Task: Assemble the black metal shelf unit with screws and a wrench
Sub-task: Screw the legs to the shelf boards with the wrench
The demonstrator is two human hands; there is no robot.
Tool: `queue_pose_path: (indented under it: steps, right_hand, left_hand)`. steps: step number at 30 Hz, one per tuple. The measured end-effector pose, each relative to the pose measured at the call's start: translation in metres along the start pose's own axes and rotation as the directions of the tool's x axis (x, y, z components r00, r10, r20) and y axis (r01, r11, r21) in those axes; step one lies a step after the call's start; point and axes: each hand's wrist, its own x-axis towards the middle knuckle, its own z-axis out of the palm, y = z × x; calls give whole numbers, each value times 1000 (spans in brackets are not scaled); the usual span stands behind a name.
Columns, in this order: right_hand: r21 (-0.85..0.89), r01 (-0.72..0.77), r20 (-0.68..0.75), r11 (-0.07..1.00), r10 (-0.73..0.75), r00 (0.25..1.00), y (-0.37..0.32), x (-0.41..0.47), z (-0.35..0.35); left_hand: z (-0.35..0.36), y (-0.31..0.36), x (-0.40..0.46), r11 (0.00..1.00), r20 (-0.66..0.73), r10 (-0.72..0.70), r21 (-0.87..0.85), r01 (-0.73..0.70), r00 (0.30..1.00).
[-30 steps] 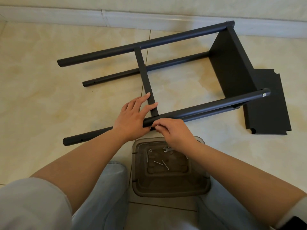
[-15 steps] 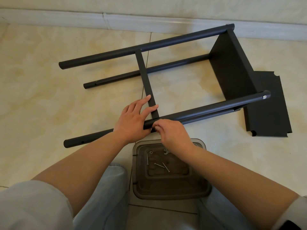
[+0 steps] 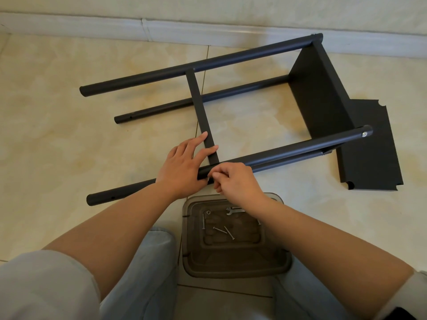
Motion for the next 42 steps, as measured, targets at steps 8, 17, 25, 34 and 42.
queue_pose_path:
  steps: [8, 17, 25, 34, 42]
  right_hand:
    - [-238, 65, 35, 969, -58, 998, -3, 1, 2]
    - [-302, 150, -3, 941, -159, 987, 6, 2, 8]
    - [-326, 219, -13, 920, -236, 972, 11, 7, 7]
    - [-627, 533, 18, 568, -674, 739, 33, 11, 5]
    - [-640, 574, -40, 510, -769, 638, 35, 20, -2]
  left_hand:
    - [-1, 0, 0, 1000, 2, 7, -10, -7, 1000]
    - [-2, 1, 0, 1000, 8, 6, -5, -5, 1000]
    - [-2, 1, 0, 1000, 16, 0, 6, 0, 1000]
    - [-2, 1, -1, 1000, 0, 2, -8, -2, 1000]
    - [-2, 1, 0, 1000, 4, 3, -6, -3, 1000]
